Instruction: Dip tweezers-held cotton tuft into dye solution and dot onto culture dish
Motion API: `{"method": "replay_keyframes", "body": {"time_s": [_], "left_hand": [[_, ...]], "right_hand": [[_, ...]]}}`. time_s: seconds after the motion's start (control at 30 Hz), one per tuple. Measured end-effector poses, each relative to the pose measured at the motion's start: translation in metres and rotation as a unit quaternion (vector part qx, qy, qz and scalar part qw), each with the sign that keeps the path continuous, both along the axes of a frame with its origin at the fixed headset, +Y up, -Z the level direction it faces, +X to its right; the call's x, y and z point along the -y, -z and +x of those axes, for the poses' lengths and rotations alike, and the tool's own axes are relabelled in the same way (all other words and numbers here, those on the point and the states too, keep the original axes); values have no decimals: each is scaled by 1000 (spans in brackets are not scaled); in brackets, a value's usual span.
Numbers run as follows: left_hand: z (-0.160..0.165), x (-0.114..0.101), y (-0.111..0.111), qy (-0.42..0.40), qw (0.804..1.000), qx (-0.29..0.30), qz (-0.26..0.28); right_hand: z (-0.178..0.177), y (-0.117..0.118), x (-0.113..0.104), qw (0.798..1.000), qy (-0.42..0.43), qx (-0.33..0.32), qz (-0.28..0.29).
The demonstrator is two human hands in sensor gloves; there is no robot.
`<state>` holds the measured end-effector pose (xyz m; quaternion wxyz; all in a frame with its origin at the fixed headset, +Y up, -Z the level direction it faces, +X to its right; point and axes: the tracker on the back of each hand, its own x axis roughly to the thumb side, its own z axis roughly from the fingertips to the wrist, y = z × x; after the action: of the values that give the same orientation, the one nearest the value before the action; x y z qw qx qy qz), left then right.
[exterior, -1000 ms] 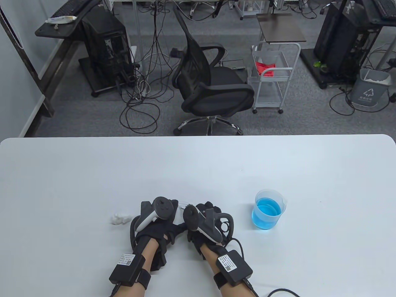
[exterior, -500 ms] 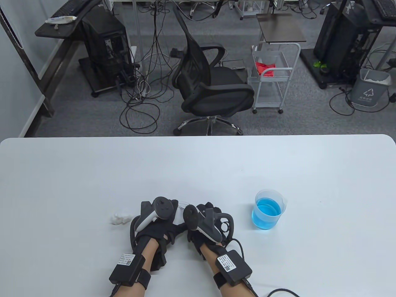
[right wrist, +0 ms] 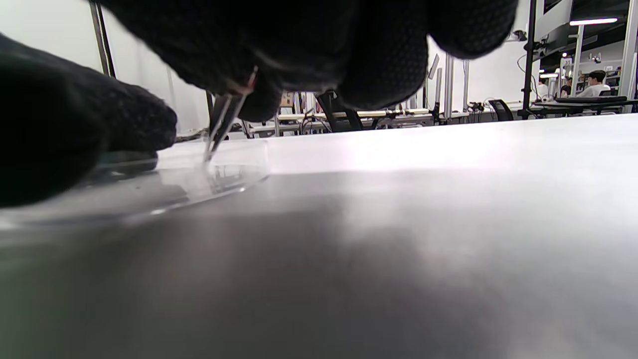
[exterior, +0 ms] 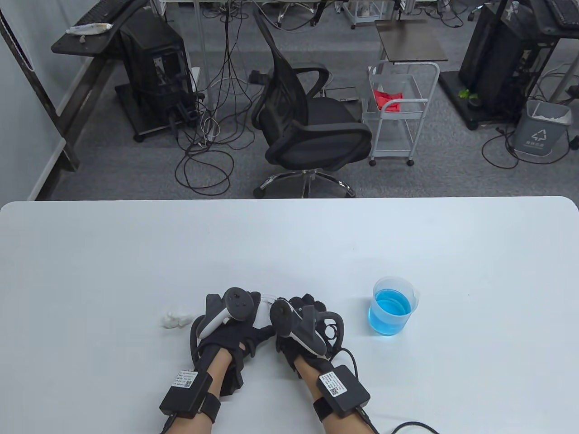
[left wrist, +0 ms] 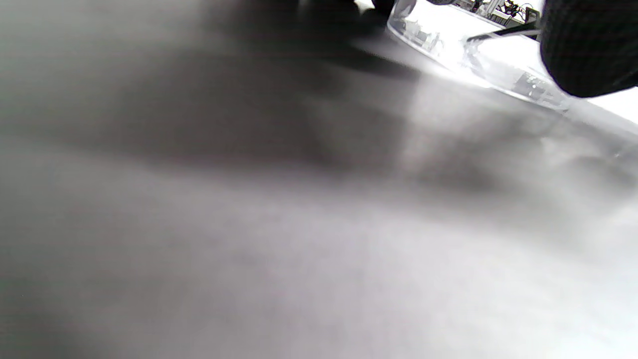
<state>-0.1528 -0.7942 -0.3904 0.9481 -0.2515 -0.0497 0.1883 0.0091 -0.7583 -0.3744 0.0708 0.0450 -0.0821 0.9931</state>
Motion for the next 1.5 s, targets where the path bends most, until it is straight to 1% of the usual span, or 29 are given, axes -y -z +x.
{"method": "replay_keyframes", "body": {"time_s": [0.17,0.27,0.5,0.57,0.73,0.9,1.03,1.17,1.3,1.5], "left_hand": [[0,0,0,0,1000,0,0],[0,0,0,0,1000,0,0],[0,0,0,0,1000,0,0],[0,0,0,-1,1000,0,1],[0,0,0,-1,1000,-1,0],[0,0,0,-1,1000,-1,0],[0,0,0,-1,1000,-1,0],[0,0,0,-1,1000,-1,0],[0,0,0,-1,1000,-1,0],[0,0,0,-2,1000,-1,0]], "right_hand": [[-3,-2,-4,1000,7,-10,8],[-6,-2,-3,1000,-3,-13,-5],[-6,-3,-6,1000,9,-19,-1],[-7,-2,-5,1000,-1,-17,-15],[-7,-3,-7,1000,11,-22,-9],[-10,-3,-6,999,9,-32,-27],[-10,-3,-8,999,16,-38,-21],[-12,-3,-7,999,8,-38,-31],[-12,-4,-8,999,14,-41,-20],[-13,-4,-7,999,11,-42,-27]]}}
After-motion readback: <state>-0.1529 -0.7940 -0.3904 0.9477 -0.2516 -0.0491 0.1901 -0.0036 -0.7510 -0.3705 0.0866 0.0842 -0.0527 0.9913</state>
